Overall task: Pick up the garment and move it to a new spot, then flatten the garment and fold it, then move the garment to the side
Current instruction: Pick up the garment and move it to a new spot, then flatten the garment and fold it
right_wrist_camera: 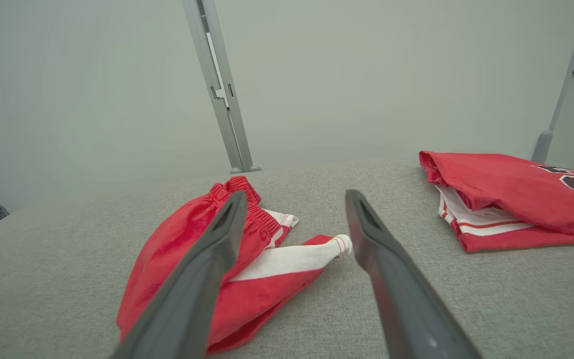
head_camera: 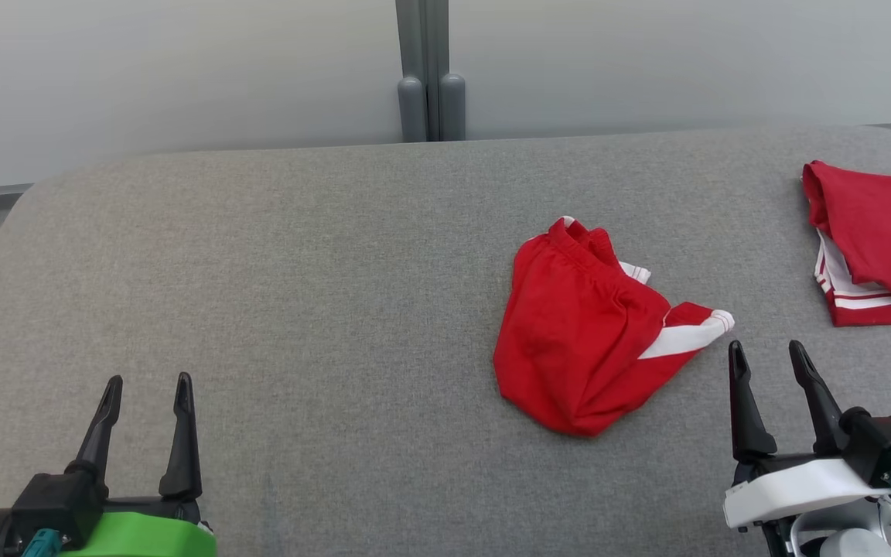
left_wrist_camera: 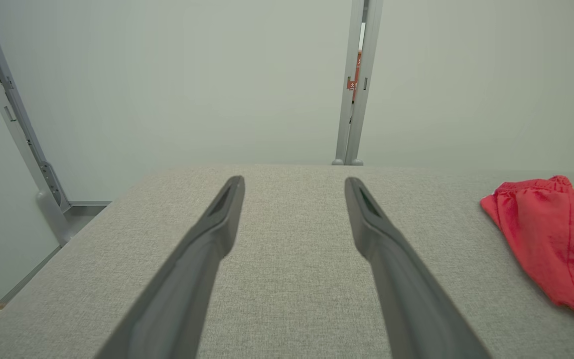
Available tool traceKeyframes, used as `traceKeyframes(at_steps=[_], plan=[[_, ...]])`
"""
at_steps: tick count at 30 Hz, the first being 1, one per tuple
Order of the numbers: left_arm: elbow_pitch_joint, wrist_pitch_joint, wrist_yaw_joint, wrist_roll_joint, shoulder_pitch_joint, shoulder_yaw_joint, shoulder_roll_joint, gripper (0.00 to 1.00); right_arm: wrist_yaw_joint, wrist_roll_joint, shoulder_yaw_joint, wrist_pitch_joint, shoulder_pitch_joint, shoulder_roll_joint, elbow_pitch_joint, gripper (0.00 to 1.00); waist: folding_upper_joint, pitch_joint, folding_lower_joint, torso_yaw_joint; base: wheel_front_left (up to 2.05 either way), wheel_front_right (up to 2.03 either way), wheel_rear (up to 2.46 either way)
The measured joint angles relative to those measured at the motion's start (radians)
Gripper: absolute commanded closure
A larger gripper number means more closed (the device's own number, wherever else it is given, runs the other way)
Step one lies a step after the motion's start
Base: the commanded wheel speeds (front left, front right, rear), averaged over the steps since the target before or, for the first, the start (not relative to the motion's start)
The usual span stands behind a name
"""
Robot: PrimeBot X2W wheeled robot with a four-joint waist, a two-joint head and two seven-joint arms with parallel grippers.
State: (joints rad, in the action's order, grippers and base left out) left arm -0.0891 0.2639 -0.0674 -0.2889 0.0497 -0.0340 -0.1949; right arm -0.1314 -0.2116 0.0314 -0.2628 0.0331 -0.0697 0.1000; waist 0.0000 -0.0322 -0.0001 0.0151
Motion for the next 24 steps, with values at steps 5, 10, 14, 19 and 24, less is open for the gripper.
traceKeyframes(at_steps=[5, 10, 14, 19, 24], plan=[[-0.013, 0.000, -0.016, 0.027, 0.000, 0.016, 0.018, 0.00, 0.000, 0.000, -0.002, 0.000, 0.000, 0.001, 0.009, 0.00, 0.0000, 0.000, 0.0000, -0.006, 0.00, 0.00, 0.00], [-0.019, 0.000, -0.029, 0.044, -0.002, 0.033, 0.029, 0.00, 0.000, -0.003, -0.001, 0.000, 0.000, 0.002, 0.016, 0.00, 0.0000, -0.002, 0.0000, -0.008, 0.00, 0.00, 0.00], [-0.022, 0.000, -0.038, 0.054, -0.004, 0.042, 0.039, 0.00, 0.000, -0.003, 0.001, 0.000, -0.001, 0.002, 0.019, 0.00, 0.0000, -0.005, 0.0000, -0.006, 0.00, 0.00, 0.00], [-0.029, 0.000, -0.046, 0.063, -0.006, 0.051, 0.047, 0.00, 0.000, -0.003, 0.002, 0.000, -0.001, 0.002, 0.022, 0.00, 0.0000, -0.008, 0.0000, -0.004, 0.00, 0.00, 0.00], [-0.031, 0.000, -0.049, 0.073, -0.008, 0.060, 0.053, 0.00, 0.000, -0.003, 0.000, 0.000, -0.001, 0.003, 0.025, 0.00, 0.0000, -0.008, 0.0000, -0.004, 0.00, 0.00, 0.00]])
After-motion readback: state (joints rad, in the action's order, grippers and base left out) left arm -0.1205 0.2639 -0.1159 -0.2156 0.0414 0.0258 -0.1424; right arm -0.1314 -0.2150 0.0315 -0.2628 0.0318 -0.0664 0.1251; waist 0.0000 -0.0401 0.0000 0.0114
